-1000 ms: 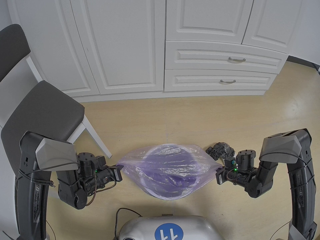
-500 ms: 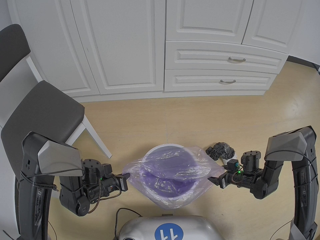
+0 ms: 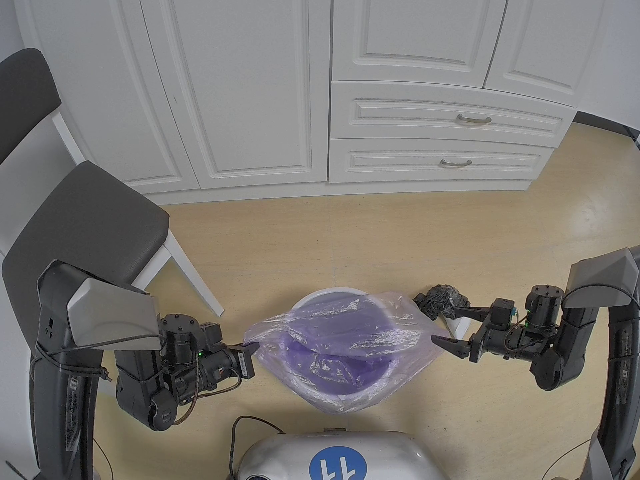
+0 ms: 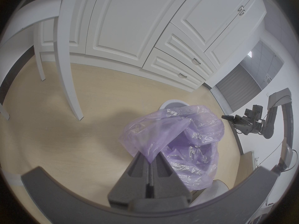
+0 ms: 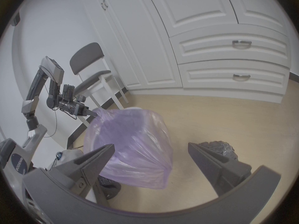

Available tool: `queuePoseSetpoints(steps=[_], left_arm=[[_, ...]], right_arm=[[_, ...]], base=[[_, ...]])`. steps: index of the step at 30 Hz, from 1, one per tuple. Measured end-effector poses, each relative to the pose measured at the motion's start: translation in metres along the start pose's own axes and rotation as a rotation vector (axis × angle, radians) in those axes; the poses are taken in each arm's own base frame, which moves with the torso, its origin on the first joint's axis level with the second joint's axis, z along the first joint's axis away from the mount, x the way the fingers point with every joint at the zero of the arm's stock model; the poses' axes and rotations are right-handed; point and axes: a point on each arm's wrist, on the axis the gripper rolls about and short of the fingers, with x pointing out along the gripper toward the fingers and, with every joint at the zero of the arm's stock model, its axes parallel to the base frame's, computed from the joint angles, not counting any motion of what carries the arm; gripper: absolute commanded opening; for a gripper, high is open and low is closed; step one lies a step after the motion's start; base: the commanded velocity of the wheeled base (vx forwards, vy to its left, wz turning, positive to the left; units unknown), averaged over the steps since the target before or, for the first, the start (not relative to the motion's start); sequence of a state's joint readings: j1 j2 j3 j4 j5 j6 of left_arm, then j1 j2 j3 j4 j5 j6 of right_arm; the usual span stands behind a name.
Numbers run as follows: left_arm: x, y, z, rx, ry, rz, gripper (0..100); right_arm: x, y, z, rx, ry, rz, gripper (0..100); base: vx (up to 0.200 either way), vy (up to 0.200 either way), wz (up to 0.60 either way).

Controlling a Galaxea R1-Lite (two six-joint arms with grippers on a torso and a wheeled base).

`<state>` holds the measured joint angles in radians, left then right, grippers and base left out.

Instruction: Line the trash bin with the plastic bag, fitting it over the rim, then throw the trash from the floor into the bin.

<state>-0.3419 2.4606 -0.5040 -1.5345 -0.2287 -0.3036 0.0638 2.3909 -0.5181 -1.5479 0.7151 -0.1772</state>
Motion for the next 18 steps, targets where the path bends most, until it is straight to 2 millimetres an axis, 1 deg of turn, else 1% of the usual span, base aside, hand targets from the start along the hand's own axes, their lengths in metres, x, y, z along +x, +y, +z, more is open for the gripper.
queuePoseSetpoints(steps=[4, 7, 11, 14, 18], left_arm=[[-0.001, -0.001, 0.001, 0.003, -0.003, -0.002, 0], [-0.001, -0.001, 0.001, 0.004, -0.003, -0.002, 0], [-0.002, -0.001, 0.002, 0.007, -0.003, -0.001, 0], [-0.002, -0.001, 0.002, 0.008, -0.008, 0.010, 0], [-0.001, -0.002, 0.002, 0.012, -0.018, 0.035, 0]], right_arm=[[-0.002, 0.015, 0.009, 0.003, -0.001, 0.030, 100], [0.002, 0.030, 0.018, -0.024, -0.008, 0.062, 100], [0.018, 0.058, 0.029, -0.087, -0.015, 0.064, 100], [0.033, 0.079, 0.041, -0.150, -0.033, 0.009, 100], [0.051, 0.104, 0.062, -0.294, -0.060, -0.069, 100]], base=[[0.000, 0.000, 0.00], [0.000, 0.000, 0.00], [0.000, 0.000, 0.00], [0.000, 0.000, 0.00], [0.000, 0.000, 0.00]])
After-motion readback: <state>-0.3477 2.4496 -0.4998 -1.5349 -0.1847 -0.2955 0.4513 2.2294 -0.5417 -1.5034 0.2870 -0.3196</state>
